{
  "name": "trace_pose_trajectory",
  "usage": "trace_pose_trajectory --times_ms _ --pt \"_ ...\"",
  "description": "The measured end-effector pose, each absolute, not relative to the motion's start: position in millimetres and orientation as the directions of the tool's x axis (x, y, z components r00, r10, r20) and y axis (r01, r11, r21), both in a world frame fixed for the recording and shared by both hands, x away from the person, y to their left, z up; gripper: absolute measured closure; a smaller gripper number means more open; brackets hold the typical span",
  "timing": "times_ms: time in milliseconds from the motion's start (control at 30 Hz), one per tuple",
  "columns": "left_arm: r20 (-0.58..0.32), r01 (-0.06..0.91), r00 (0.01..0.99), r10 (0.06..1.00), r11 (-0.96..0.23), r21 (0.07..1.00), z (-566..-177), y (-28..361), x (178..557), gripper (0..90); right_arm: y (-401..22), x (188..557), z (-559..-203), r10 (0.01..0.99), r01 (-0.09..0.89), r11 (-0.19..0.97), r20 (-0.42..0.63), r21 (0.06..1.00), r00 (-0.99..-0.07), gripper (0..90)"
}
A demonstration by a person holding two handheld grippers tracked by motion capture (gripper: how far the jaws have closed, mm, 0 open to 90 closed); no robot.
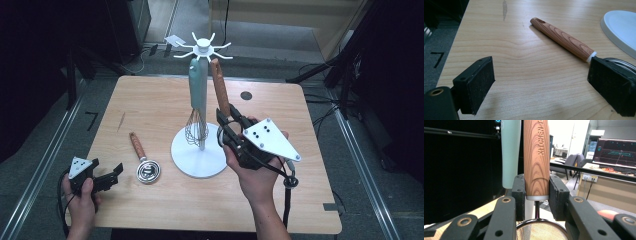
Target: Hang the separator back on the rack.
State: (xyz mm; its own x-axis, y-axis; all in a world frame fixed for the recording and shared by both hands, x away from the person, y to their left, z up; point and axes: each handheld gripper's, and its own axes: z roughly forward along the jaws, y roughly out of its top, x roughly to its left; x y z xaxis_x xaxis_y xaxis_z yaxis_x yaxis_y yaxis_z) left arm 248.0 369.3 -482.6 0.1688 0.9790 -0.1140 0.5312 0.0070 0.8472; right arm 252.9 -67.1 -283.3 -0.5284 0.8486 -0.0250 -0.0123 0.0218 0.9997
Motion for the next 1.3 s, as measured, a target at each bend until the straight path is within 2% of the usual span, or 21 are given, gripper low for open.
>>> trace_pose_trajectory --times_ms 633,833,1000,1300 --pt "-0.109 0.532 0.168 0.98 0.003 0.847 -482.5 368.7 248.1 7.4 -64.1 256.2 -286.9 0.875 -0.003 0.087 -0.078 0.996 -0.478 70.4" --pt "-0.109 0.534 0.17 0.979 0.002 0.846 -482.5 368.8 248.2 7.4 -59.4 259.0 -286.7 0.865 0.01 0.082 -0.066 0.997 -0.497 65.9" --pt "-0.105 0.534 0.174 0.979 -0.004 0.845 -482.5 368.5 248.4 7.4 -59.1 259.1 -285.6 0.858 0.007 0.056 -0.044 0.998 -0.512 68.7" --pt "-0.107 0.534 0.173 0.979 -0.001 0.846 -482.4 368.8 248.1 7.4 -64.9 261.3 -277.7 0.841 -0.042 0.001 -0.024 0.999 -0.54 84.1"
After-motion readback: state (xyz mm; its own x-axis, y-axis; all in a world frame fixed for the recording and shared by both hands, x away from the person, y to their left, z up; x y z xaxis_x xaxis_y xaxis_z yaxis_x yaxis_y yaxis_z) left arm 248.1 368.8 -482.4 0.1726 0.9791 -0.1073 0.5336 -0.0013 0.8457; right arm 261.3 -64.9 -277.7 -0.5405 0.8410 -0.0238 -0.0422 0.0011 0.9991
